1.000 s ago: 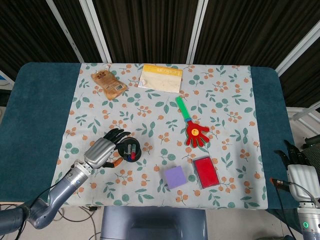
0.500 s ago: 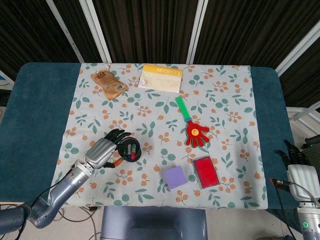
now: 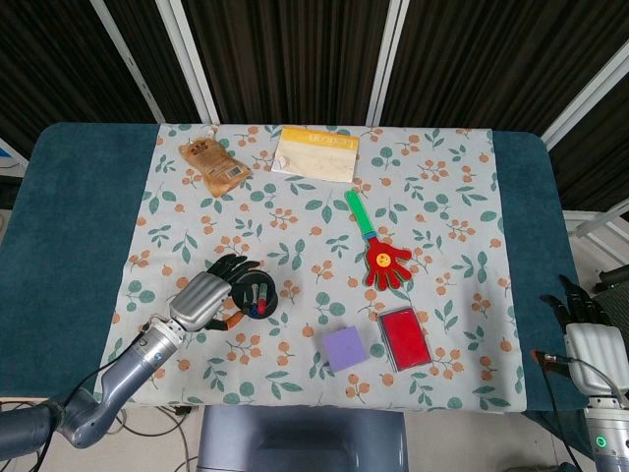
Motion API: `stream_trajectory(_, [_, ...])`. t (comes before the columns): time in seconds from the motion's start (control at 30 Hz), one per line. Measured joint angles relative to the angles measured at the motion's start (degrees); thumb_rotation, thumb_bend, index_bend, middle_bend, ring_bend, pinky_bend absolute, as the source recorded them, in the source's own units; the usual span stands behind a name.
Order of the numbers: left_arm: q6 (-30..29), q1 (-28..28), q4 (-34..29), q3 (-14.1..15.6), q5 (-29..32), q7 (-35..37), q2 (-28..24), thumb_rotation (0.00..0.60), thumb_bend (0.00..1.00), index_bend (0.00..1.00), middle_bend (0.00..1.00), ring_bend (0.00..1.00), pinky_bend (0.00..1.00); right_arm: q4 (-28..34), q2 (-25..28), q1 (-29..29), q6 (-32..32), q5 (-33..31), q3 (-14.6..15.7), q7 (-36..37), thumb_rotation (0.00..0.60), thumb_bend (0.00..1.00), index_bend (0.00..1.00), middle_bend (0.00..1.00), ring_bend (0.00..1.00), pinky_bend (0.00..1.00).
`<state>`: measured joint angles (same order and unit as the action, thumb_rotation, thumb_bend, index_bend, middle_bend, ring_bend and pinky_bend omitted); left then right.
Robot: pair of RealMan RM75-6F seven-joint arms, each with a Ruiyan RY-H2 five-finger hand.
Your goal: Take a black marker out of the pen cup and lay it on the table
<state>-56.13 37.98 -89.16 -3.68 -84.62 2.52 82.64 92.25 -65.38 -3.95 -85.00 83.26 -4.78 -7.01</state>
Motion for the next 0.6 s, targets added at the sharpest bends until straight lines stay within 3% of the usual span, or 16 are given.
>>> stream_trajectory(0.6, [0.10,0.43,0.12,-0.08,1.15,-1.54,0.43,0.600,0.41,0.50,0.10,0.00,0.00,0.17,0.06,-0.01,0.12,-0.20,-0.05,0.02,0.600,0.05,0.25,0.03,0.09,0.19])
